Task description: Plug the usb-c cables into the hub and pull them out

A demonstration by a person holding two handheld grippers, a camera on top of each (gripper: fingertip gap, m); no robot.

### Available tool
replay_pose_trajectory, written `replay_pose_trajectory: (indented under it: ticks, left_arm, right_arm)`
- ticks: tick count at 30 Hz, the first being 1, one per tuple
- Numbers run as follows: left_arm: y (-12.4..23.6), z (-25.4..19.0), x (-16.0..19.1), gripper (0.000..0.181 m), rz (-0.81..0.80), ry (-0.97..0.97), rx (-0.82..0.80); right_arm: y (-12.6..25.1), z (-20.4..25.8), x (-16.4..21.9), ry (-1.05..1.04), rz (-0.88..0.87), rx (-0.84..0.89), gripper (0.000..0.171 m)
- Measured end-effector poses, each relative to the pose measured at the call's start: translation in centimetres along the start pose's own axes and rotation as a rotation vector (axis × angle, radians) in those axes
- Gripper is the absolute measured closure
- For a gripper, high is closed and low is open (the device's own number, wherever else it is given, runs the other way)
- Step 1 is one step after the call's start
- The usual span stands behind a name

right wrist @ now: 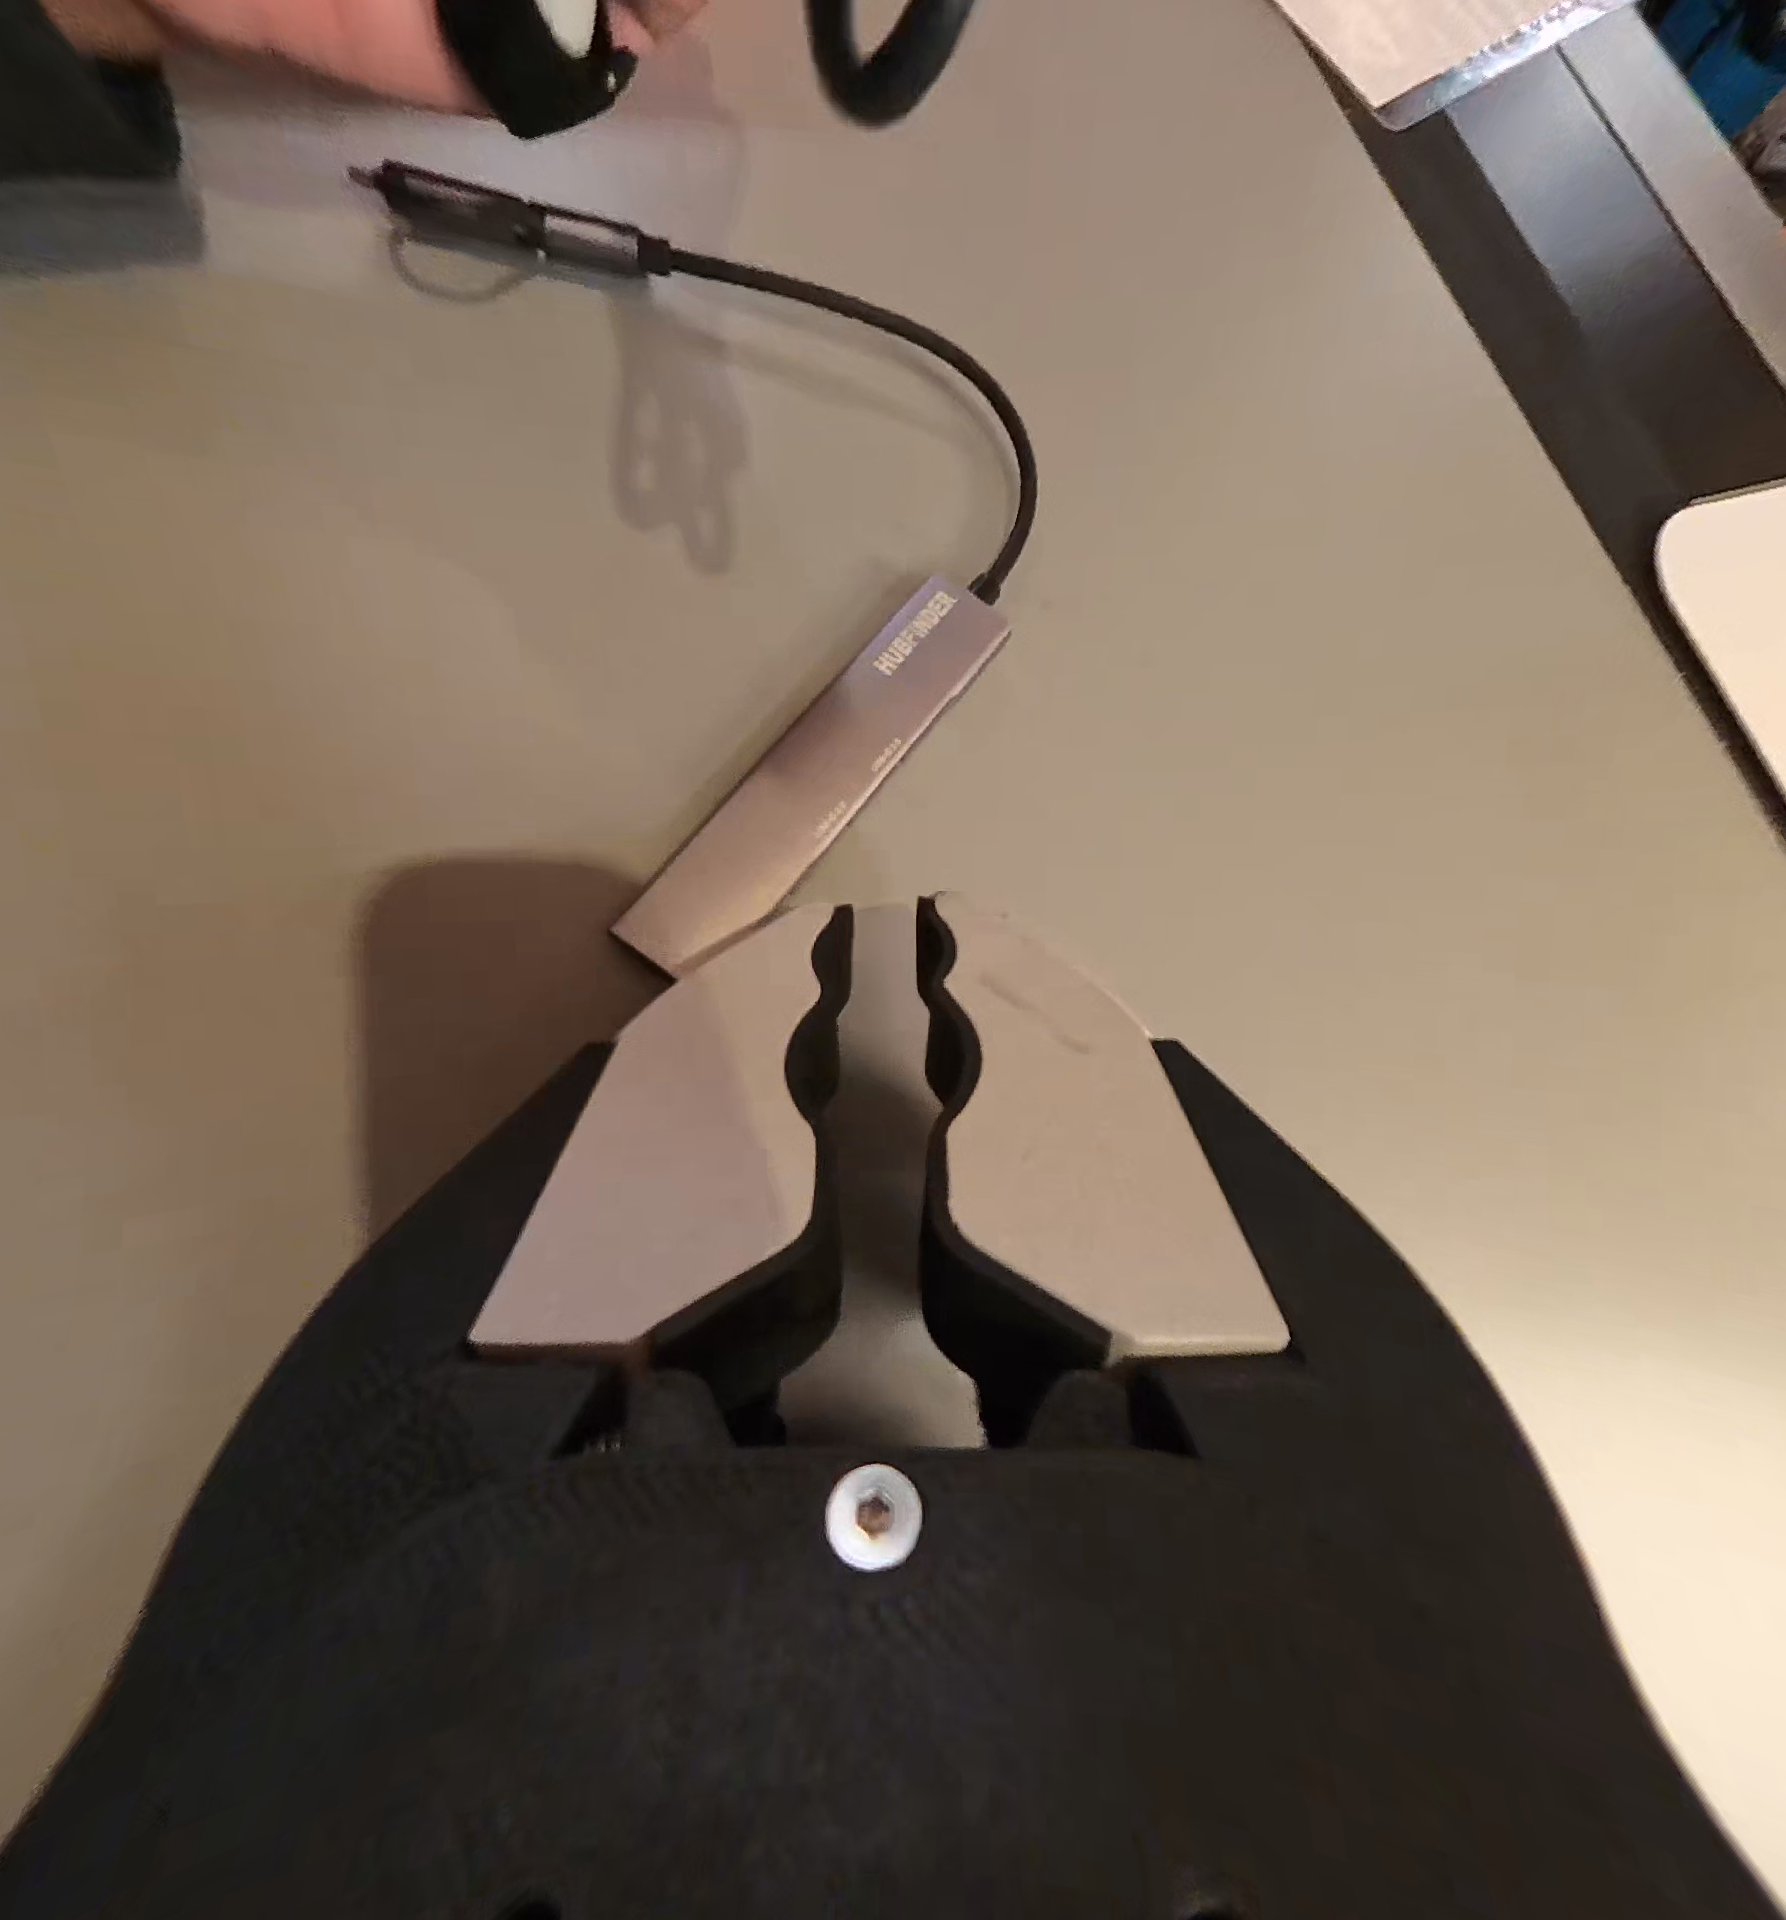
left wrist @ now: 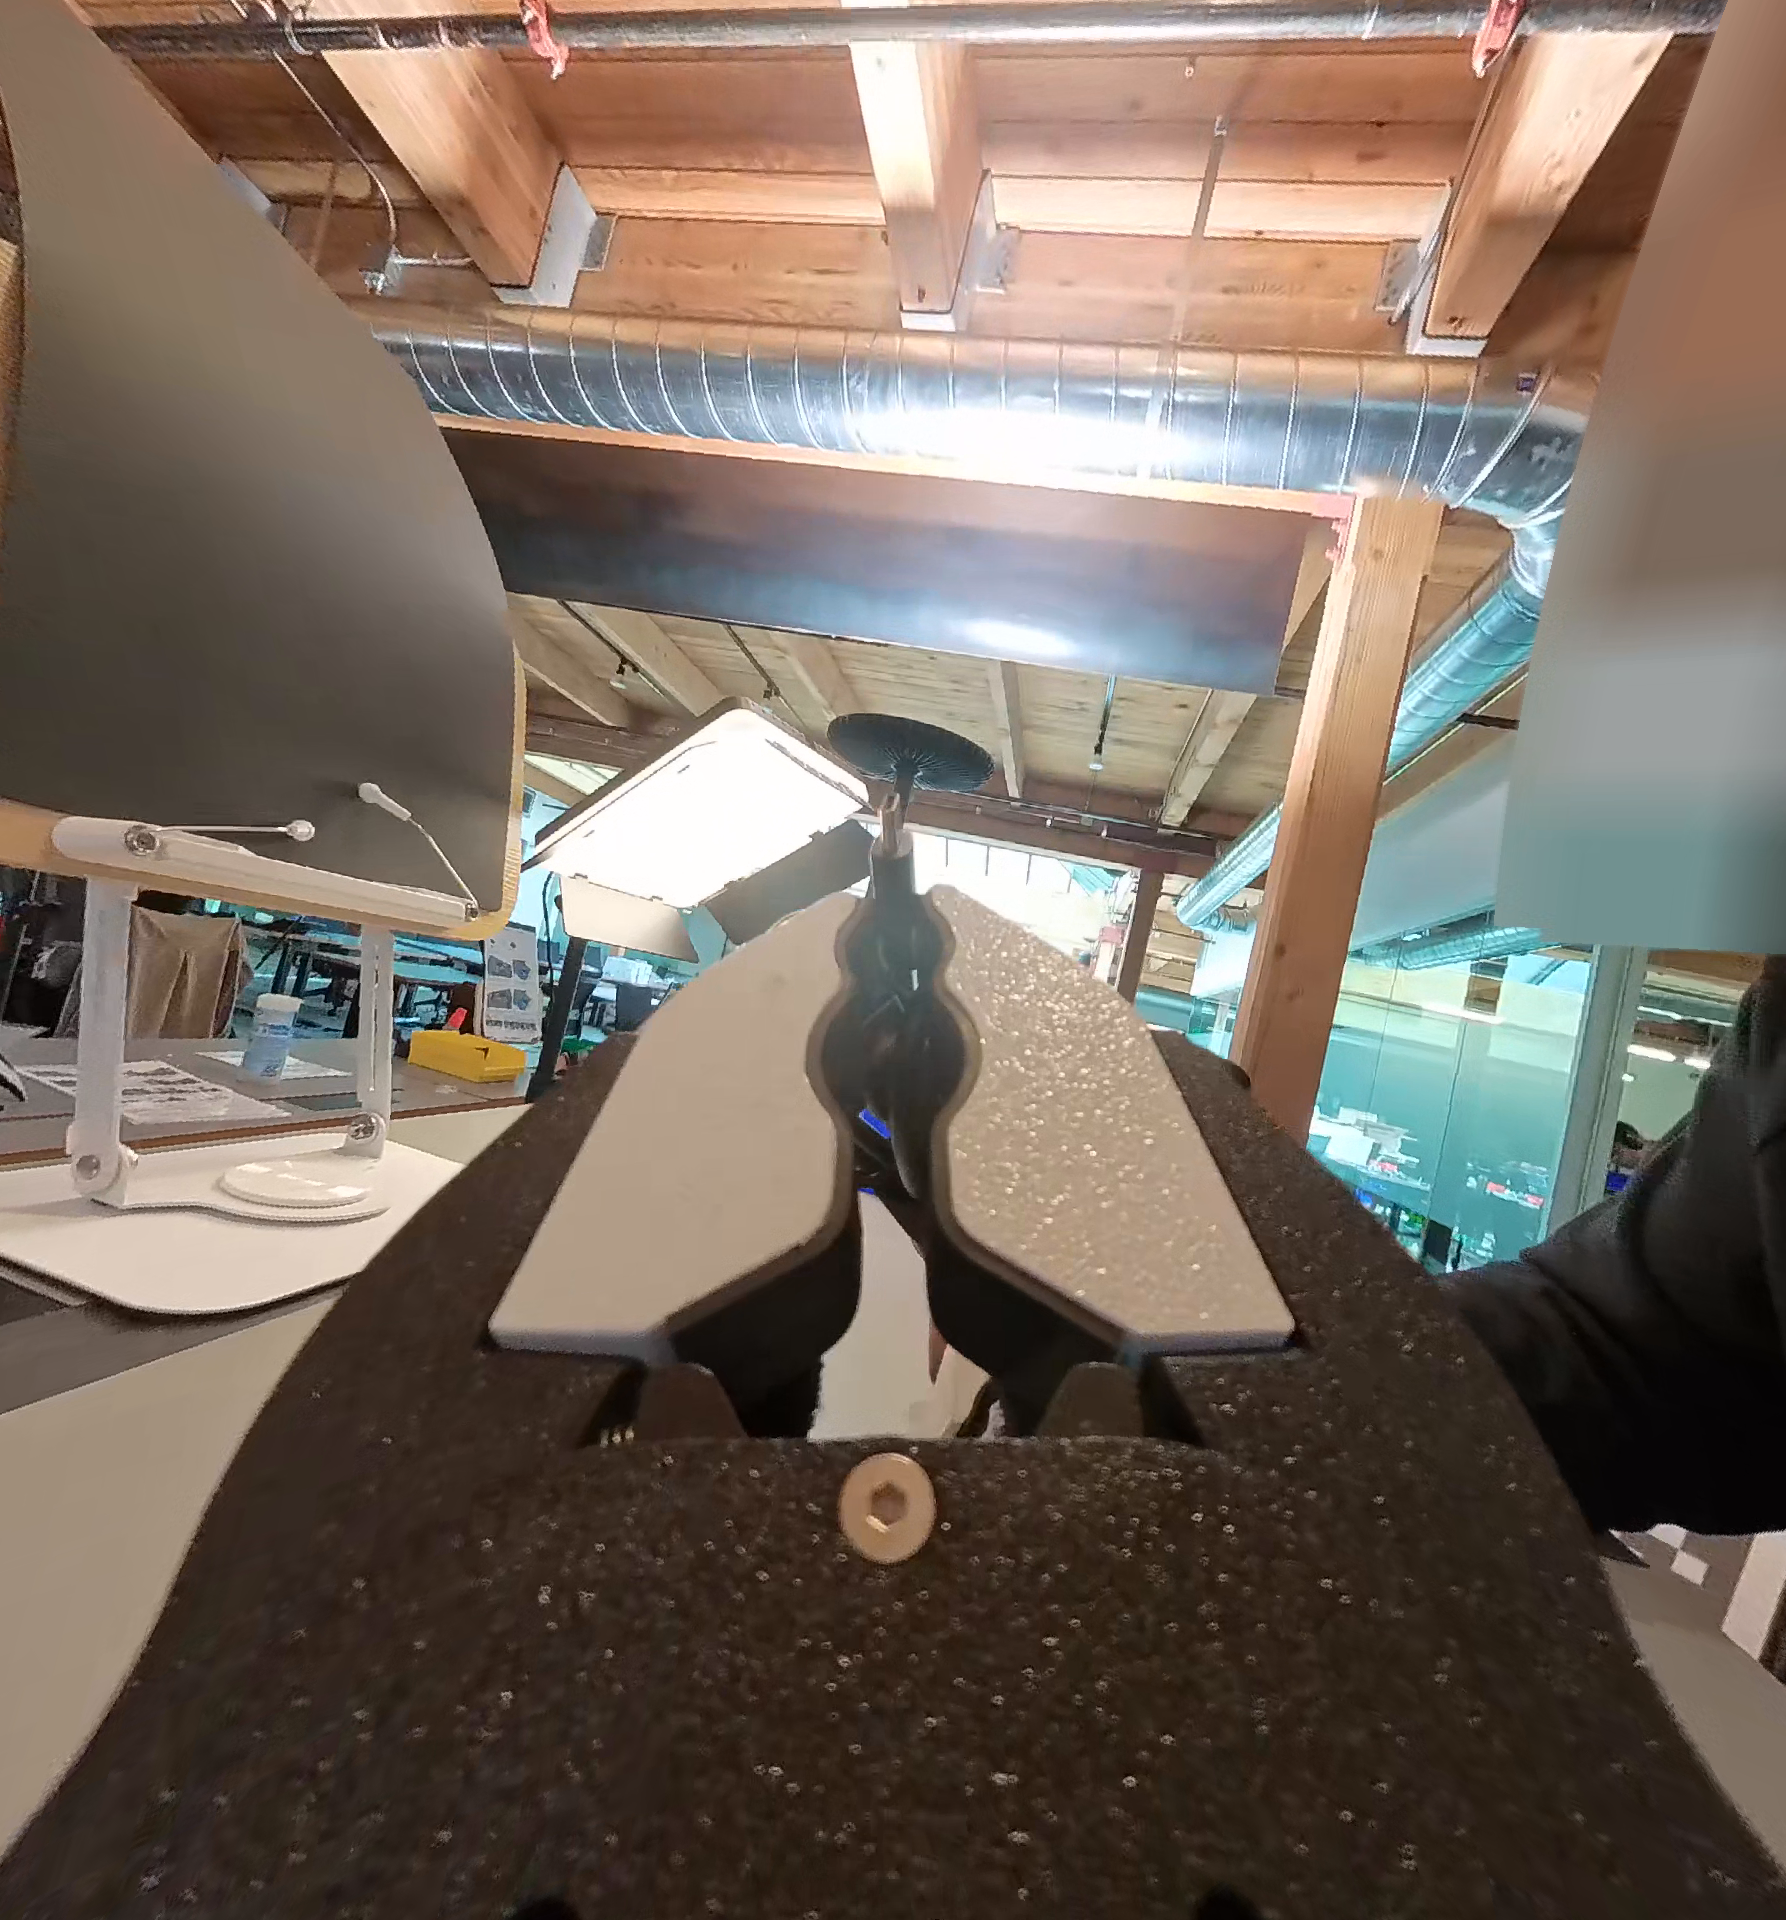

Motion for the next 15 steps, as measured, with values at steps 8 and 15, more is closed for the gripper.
replay_pose_trajectory:
  ticks: [8,15]
  left_arm:
    - [-0.9,-0.2,1.3,0.174,0.141,-0.050,-0.014]
    - [-0.8,0.5,1.6,0.174,0.163,-0.056,-0.050]
  right_arm:
    - [0.3,-0.3,0.0,-0.220,-0.007,-0.010,0.153]
    - [-1.1,3.2,-1.1,-0.105,0.037,-0.081,0.144]
Point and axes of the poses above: each gripper's, where its closed fingertips meet, y back along the fingers, x out of its underside, z = x × y across the jaws, the point moved 8 cm from there along y, back along the fingers, and after that the axes turned 13 degrees about -z, right-handed, at the moved point
